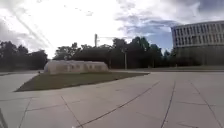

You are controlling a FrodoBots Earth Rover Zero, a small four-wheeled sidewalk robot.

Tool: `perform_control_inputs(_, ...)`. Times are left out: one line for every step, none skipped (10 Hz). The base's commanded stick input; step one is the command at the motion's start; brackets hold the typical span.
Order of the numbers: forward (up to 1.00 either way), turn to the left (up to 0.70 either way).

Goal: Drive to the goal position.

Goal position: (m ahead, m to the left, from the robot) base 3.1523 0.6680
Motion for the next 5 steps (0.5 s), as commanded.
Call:
perform_control_inputs(0.7,0.0)
perform_control_inputs(0.7,0.0)
perform_control_inputs(0.7,0.0)
perform_control_inputs(0.7,0.0)
perform_control_inputs(0.7,0.0)
